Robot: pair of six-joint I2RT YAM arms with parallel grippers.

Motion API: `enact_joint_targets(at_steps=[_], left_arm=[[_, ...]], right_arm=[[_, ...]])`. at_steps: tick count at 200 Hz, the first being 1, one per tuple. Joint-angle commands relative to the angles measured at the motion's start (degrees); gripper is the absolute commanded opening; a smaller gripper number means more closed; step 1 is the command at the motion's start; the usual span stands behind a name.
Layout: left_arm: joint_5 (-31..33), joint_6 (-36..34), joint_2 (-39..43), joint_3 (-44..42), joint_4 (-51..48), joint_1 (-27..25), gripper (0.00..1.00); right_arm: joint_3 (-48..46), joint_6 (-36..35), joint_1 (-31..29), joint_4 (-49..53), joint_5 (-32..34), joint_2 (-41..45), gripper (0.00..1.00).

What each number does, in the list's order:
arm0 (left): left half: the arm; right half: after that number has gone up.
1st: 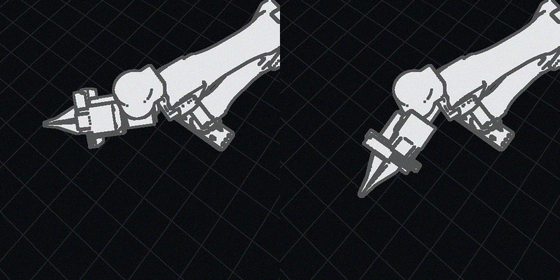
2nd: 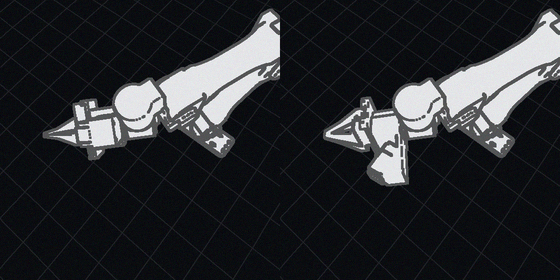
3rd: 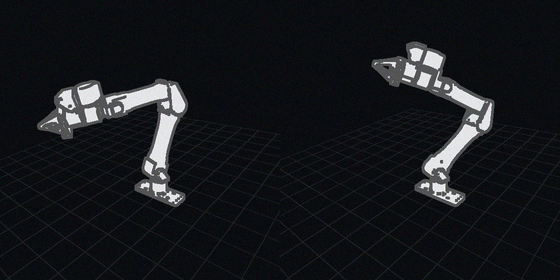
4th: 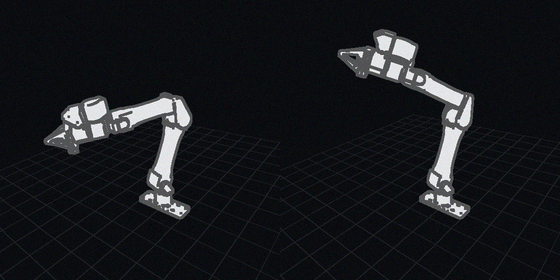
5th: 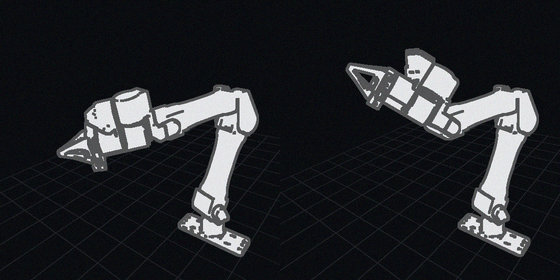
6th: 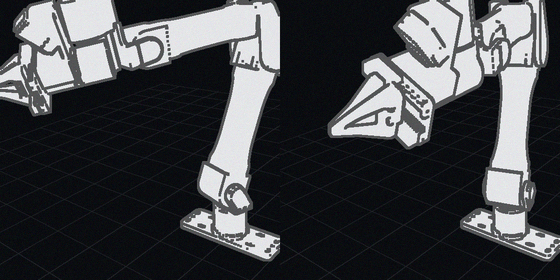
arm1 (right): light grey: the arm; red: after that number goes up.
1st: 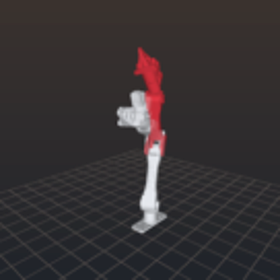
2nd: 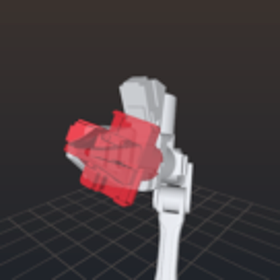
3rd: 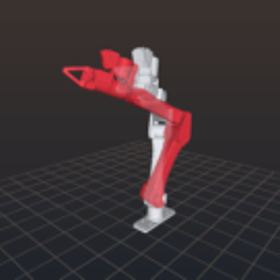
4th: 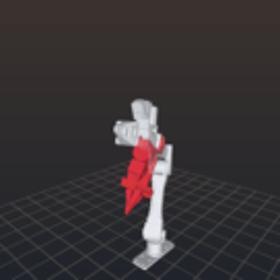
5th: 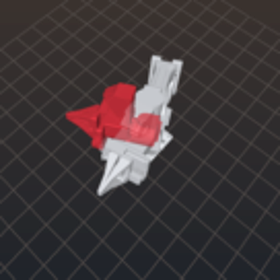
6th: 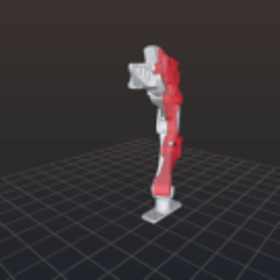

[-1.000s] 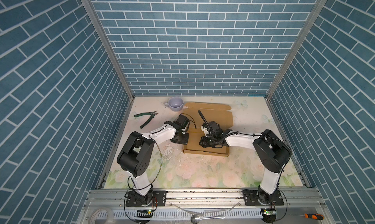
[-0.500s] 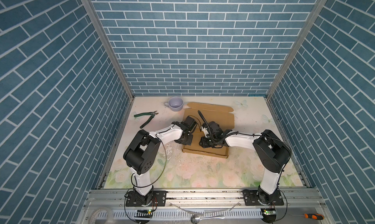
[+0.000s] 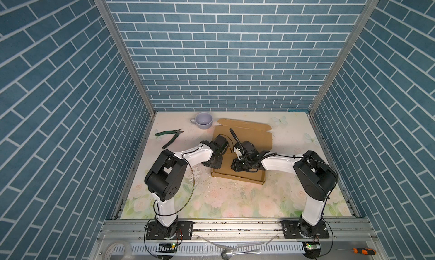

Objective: Fold the paper box

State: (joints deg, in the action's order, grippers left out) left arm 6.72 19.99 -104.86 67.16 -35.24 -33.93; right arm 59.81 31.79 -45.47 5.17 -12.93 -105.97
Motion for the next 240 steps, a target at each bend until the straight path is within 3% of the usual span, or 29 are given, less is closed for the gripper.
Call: enact_joint_targets(at_steps=[1, 63, 131, 152, 165, 240], left_arm=[[-3.64, -1.4, 1.95, 0.99, -0.32, 1.75, 0.41], [-2.81, -3.46, -1.88, 6.1, 1.13, 2.84, 0.41], [-0.15, -4.96, -5.38, 7.05, 3.41, 2.69, 0.3], [3.72, -5.31, -6.21, 6.94, 4.55, 2.28, 0.2], [6.11, -4.87, -6.58, 6.73, 4.82, 1.91, 0.0], [9.59, -3.71, -6.53, 4.7, 5.67, -0.26, 0.0]], right_arm=[[-2.5, 2.33, 0.12, 2.32, 1.16, -1.01, 0.31], [-2.13, 2.27, 0.07, 2.59, 0.98, -1.43, 0.31], [-2.03, 2.31, 0.08, 2.69, 1.05, -1.56, 0.31], [-1.8, 2.27, 0.12, 2.77, 0.8, -1.87, 0.31], [-1.54, 2.31, 0.13, 3.03, 0.75, -1.96, 0.31], [-0.83, 1.08, 0.27, 4.22, 1.26, 0.02, 0.34]])
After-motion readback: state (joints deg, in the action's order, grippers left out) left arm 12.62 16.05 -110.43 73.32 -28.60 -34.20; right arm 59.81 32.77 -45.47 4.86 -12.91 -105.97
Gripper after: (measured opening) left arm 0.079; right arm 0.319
